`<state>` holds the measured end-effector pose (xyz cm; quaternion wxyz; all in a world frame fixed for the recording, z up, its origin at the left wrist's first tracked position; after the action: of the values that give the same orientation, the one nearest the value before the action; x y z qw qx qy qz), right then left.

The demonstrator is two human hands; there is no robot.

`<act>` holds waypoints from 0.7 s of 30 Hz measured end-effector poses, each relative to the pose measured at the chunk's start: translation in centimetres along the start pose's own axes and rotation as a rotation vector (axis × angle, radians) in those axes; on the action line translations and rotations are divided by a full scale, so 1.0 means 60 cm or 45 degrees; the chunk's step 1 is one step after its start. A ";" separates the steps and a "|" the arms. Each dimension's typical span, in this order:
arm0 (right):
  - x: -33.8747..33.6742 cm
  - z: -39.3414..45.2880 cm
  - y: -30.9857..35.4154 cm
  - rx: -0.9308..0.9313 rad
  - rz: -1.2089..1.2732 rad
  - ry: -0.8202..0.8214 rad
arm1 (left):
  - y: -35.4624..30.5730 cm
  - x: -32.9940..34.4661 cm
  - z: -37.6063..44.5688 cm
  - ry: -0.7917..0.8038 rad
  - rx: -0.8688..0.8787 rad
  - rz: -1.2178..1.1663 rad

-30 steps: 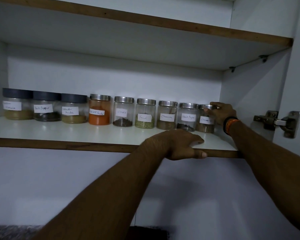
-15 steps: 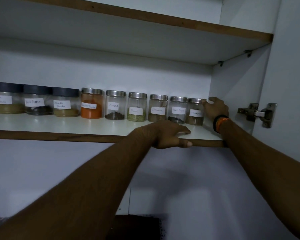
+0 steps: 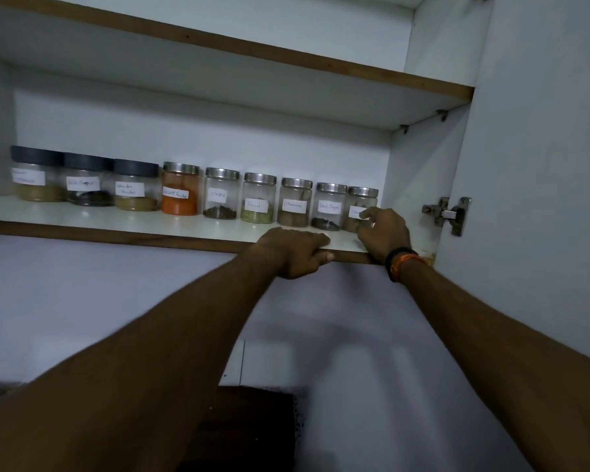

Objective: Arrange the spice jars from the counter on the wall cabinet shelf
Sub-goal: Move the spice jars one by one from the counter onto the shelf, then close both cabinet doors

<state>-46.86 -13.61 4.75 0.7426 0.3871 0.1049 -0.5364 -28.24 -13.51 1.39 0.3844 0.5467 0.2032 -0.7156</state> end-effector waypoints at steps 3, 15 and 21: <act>0.010 -0.035 0.037 -0.141 -0.097 0.070 | 0.008 0.001 -0.038 -0.001 -0.005 0.096; 0.053 -0.253 0.237 -0.597 -0.270 0.022 | 0.100 -0.034 -0.297 -0.074 -0.174 0.182; 0.117 -0.337 0.337 -0.595 -0.253 0.136 | 0.192 -0.020 -0.465 0.096 -0.344 0.371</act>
<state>-21.01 -2.22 -3.62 0.7489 0.2206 0.3026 -0.5467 -1.74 -0.46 -4.92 0.5460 0.5402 0.2303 -0.5976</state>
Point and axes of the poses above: each hand's wrist, its own z-axis towards the middle knuckle, its own x-axis out of the palm, y = z × x, the point moved 6 cm from there along z, towards the middle knuckle
